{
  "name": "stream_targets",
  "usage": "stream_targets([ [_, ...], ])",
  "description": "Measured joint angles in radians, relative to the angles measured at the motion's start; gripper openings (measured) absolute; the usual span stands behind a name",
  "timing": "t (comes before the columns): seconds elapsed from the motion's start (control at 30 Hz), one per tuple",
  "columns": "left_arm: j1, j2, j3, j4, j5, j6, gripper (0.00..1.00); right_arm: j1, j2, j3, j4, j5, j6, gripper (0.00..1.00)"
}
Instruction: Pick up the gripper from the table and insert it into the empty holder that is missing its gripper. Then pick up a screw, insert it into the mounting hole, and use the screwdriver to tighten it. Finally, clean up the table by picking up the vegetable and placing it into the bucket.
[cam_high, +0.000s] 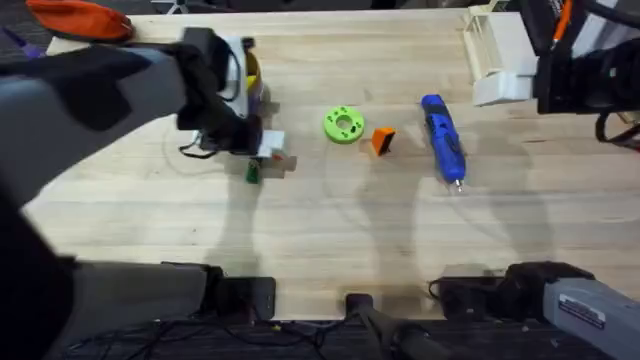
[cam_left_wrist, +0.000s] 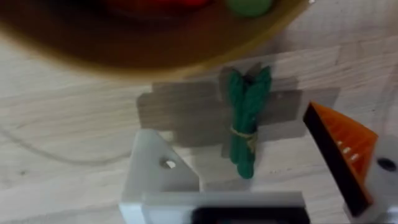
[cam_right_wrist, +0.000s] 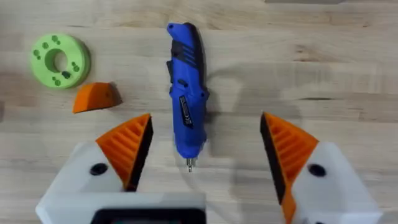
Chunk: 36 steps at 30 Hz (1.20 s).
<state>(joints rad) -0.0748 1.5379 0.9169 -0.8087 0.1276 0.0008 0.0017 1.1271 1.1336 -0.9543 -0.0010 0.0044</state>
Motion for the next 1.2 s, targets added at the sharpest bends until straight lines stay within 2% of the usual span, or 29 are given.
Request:
stream_targets([
  [0.13,-0.034,0.065,0.000,0.009,0.004,0.008,0.988,0.000,0.000,0.000,-0.002,0.000,0.000,0.992],
  [0.33,-0.032,0.071,0.001,0.013,0.009,0.008,0.979,0.000,0.000,0.000,-0.004,0.000,0.000,0.994],
  [0.47,-0.033,0.071,0.001,0.013,0.012,0.006,0.929,0.000,0.000,0.001,-0.004,0.000,0.000,0.994],
  [0.7,-0.034,0.071,0.002,0.015,0.034,0.007,0.637,0.000,0.000,0.001,-0.004,0.000,0.000,0.994],
  [0.83,-0.036,0.071,0.003,0.016,0.041,0.006,0.510,0.000,0.000,0.001,-0.004,0.000,0.000,0.994],
  [0.87,-0.038,0.069,0.008,0.015,0.040,0.006,0.333,0.000,0.000,0.001,-0.004,0.000,0.000,0.994],
  [0.93,-0.039,0.067,0.013,0.013,0.034,0.007,0.185,0.000,0.000,0.001,-0.004,0.000,0.000,0.991],
  [1.03,-0.039,0.064,0.016,0.013,0.010,0.007,0.022,0.000,0.000,0.001,-0.004,0.000,0.000,0.992],
  [1.2,-0.039,0.063,0.017,0.012,-0.001,0.007,0.013,0.000,0.000,0.001,-0.004,0.000,0.000,0.994],
])
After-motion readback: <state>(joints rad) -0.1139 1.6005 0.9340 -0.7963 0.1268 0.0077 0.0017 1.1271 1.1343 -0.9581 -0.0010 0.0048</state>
